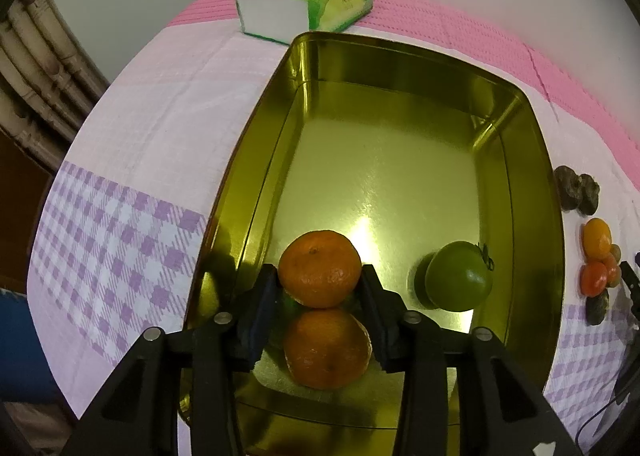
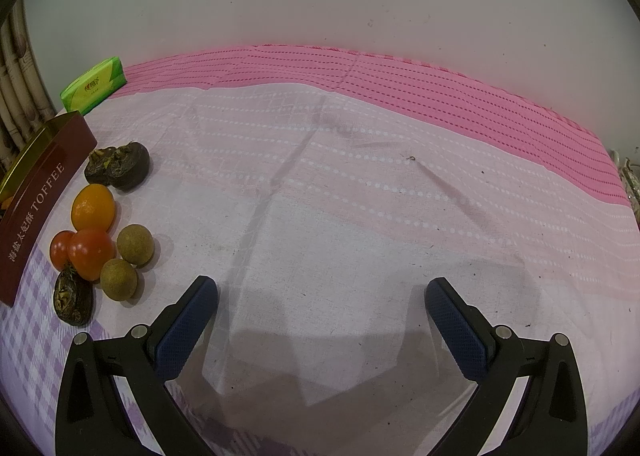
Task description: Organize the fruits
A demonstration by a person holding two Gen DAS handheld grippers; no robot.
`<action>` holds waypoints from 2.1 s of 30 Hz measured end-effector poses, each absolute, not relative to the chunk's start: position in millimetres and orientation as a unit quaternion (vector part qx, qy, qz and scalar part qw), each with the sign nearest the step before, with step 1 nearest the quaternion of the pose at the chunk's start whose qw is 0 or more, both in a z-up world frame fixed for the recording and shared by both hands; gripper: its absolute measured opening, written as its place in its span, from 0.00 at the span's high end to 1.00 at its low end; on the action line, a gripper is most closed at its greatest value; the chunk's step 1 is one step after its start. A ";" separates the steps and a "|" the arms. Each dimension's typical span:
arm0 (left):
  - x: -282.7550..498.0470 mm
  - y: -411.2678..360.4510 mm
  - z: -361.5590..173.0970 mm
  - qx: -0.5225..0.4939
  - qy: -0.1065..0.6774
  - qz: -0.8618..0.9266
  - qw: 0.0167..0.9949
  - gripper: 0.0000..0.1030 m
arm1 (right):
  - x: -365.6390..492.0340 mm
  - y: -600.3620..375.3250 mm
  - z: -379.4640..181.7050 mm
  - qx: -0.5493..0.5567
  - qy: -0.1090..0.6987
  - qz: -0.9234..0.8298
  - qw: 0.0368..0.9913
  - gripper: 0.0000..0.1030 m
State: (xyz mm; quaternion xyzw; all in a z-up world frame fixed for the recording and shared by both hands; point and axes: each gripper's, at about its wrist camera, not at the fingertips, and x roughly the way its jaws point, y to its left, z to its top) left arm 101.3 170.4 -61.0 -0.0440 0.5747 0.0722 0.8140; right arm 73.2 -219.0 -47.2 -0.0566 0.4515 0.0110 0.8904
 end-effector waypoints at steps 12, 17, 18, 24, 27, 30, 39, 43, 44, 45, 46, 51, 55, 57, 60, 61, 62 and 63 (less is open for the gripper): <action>75.8 169.6 -23.5 -0.051 0.530 0.052 0.845 0.41 | 75.9 -218.9 -47.9 -0.053 0.452 0.005 0.890 0.00; 52.6 174.2 -8.2 -0.048 0.512 0.052 0.856 0.36 | 86.5 -213.9 -46.7 -0.048 0.467 -0.004 0.883 0.00; 47.0 175.7 -5.8 -0.052 0.509 0.051 0.858 0.34 | 87.3 -213.7 -46.7 -0.047 0.469 -0.006 0.882 0.00; 30.0 187.4 -1.6 -0.069 0.498 0.067 0.862 0.28 | 88.7 -212.8 -47.2 -0.042 0.469 -0.018 0.882 0.00; 23.7 193.7 -1.0 -0.077 0.494 0.072 0.863 0.26 | 84.3 -209.5 -46.0 -0.043 0.466 -0.028 0.883 0.02; 20.2 198.2 -0.6 -0.087 0.490 0.073 0.864 0.25 | 76.8 -203.1 -41.2 -0.046 0.467 -0.025 0.883 0.17; 15.9 199.1 3.3 -0.078 0.481 0.082 0.869 0.22 | 43.4 -147.2 -5.9 -0.066 0.446 0.043 0.892 0.24; 12.6 202.0 6.2 -0.076 0.477 0.092 0.870 0.21 | 37.8 -116.7 -9.0 -0.079 0.449 0.073 0.887 0.32; 11.0 203.6 7.3 -0.079 0.476 0.093 0.871 0.20 | 38.2 -109.2 -11.1 -0.081 0.453 0.080 0.884 0.36; 9.7 205.1 8.2 -0.081 0.476 0.094 0.871 0.20 | 38.2 -102.8 -13.3 -0.080 0.458 0.086 0.881 0.38; 8.4 207.0 9.1 -0.084 0.475 0.095 0.871 0.20 | 38.8 -97.7 -15.9 -0.078 0.464 0.094 0.878 0.42; 2.6 216.1 11.3 -0.091 0.475 0.111 0.868 0.11 | 38.2 -79.1 -26.1 -0.086 0.476 0.108 0.868 0.45; -1.6 221.9 11.6 -0.100 0.476 0.115 0.866 0.09 | 39.0 -70.9 -29.6 -0.090 0.483 0.112 0.864 0.49; -3.4 225.0 11.8 -0.104 0.477 0.118 0.865 0.09 | 43.0 -66.6 -34.2 -0.085 0.489 0.111 0.861 0.55; -6.6 230.3 11.3 -0.112 0.476 0.122 0.864 0.08 | 46.5 -65.8 -39.7 -0.081 0.496 0.106 0.858 0.60; -7.3 231.8 10.9 -0.115 0.476 0.123 0.863 0.08 | 47.2 -65.6 -41.1 -0.080 0.498 0.104 0.857 0.63; -7.9 233.2 10.6 -0.118 0.477 0.124 0.862 0.08 | 48.1 -65.3 -42.2 -0.079 0.499 0.105 0.856 0.63; -8.3 233.9 10.3 -0.119 0.477 0.125 0.862 0.08 | 47.1 -66.8 -41.7 -0.078 0.499 0.104 0.857 0.63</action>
